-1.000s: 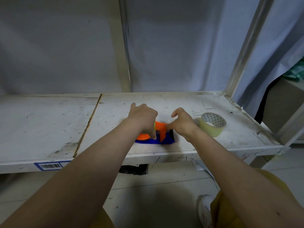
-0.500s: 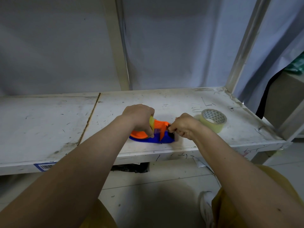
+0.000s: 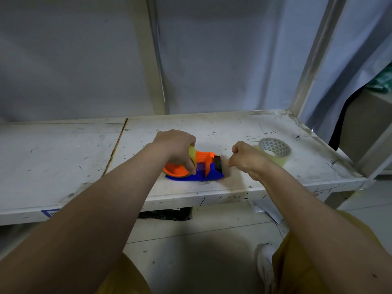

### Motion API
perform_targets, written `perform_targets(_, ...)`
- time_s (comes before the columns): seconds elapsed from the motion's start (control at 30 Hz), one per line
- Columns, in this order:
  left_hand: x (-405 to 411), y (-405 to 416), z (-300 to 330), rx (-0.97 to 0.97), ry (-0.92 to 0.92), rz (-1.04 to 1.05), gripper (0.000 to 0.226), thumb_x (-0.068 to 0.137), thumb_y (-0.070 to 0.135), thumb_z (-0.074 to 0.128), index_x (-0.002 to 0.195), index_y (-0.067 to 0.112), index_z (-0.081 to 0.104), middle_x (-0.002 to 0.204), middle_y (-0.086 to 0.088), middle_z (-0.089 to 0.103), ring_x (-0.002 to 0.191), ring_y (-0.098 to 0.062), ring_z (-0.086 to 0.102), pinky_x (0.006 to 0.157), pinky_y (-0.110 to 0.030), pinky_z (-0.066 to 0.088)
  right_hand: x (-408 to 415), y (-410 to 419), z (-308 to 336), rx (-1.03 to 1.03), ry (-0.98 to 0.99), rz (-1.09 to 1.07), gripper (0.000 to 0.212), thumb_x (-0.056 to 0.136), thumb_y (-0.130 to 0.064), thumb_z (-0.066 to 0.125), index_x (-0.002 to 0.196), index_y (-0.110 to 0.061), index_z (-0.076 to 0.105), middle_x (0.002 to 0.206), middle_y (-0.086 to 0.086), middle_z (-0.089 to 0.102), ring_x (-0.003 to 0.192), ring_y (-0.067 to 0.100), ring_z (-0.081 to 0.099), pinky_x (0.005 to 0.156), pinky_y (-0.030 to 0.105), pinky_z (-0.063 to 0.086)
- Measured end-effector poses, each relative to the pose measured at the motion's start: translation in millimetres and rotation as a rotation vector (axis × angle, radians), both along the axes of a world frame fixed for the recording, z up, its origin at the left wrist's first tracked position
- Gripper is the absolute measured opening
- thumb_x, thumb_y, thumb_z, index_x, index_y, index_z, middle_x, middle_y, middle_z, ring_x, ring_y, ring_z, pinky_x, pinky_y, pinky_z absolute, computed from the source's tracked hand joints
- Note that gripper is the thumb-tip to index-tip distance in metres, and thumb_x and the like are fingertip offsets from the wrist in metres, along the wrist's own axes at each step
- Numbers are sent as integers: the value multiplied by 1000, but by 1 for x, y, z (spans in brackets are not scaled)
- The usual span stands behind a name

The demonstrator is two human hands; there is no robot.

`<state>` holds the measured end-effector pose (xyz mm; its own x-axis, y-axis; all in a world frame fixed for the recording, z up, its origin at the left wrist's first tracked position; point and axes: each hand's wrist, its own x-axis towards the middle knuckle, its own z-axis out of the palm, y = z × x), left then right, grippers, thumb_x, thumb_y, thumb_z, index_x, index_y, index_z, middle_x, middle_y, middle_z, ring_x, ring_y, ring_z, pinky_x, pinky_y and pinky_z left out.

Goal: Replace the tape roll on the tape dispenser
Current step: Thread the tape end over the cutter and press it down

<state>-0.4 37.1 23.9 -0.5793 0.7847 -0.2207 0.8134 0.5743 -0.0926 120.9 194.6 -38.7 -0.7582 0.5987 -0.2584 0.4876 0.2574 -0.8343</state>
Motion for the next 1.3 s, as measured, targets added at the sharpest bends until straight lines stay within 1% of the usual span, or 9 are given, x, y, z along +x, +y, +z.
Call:
perform_targets(0.13,0,4,2,-30,11,-14,72,59,65,75,116,28,51,119,2,60,110,-25,52,76,-36,38,14,20,0,-25,-5,-36,26,79,-1,66,86,-15,45,84,2,43,72,16,41,61,25,37)
perform_targets(0.23,6,12,1,-67,30,-52,68,60,63,76,111,25,53,114,2,61,108,-24,51,79,-36,33,22,22,-2,-30,-54,-26,35,80,-1,66,113,-7,55,102,11,53,91,23,53,74,29,44)
perform_targets(0.3,12,21,4,-141,64,-48,65,61,60,77,110,22,56,108,1,61,108,-24,52,83,-38,34,25,23,-6,-51,-82,-1,42,81,2,61,123,4,55,91,14,56,75,19,53,68,27,43)
perform_targets(0.37,20,30,7,-246,130,-37,55,64,56,78,99,19,58,90,0,58,107,-26,53,97,-46,33,27,23,-7,-89,-85,4,33,82,2,58,114,6,61,70,9,51,58,13,42,55,22,38)
perform_targets(0.47,36,45,4,-352,220,-52,48,65,55,78,82,18,52,77,1,48,114,-27,49,111,-61,16,29,22,-6,-141,-67,-10,13,84,-2,60,93,-2,70,60,2,48,52,10,38,45,18,33)
perform_targets(0.53,47,55,-5,-350,214,-89,58,62,61,77,96,18,57,83,1,50,116,-26,49,112,-62,11,30,22,-8,-180,-52,-17,9,84,-4,62,79,-9,68,61,3,49,51,10,37,44,18,31)
perform_targets(0.67,50,64,-26,-287,140,-122,73,59,64,76,113,19,57,105,-1,63,113,-26,55,112,-61,13,32,24,-8,-322,-21,-34,13,86,-2,60,76,-8,65,71,7,52,53,10,35,47,19,27)
perform_targets(1.03,37,60,-32,-182,108,-153,54,57,57,79,92,25,55,91,5,59,90,-20,53,98,-45,31,36,23,-6,-398,-40,-60,21,87,6,55,70,-7,58,61,3,49,52,7,36,49,15,32)
perform_targets(1.3,37,61,-31,-191,103,-167,53,56,55,80,92,26,56,90,6,58,87,-20,52,83,-40,30,50,28,-4,-369,-47,-73,19,86,6,58,70,-5,59,55,1,52,48,7,40,42,14,35)
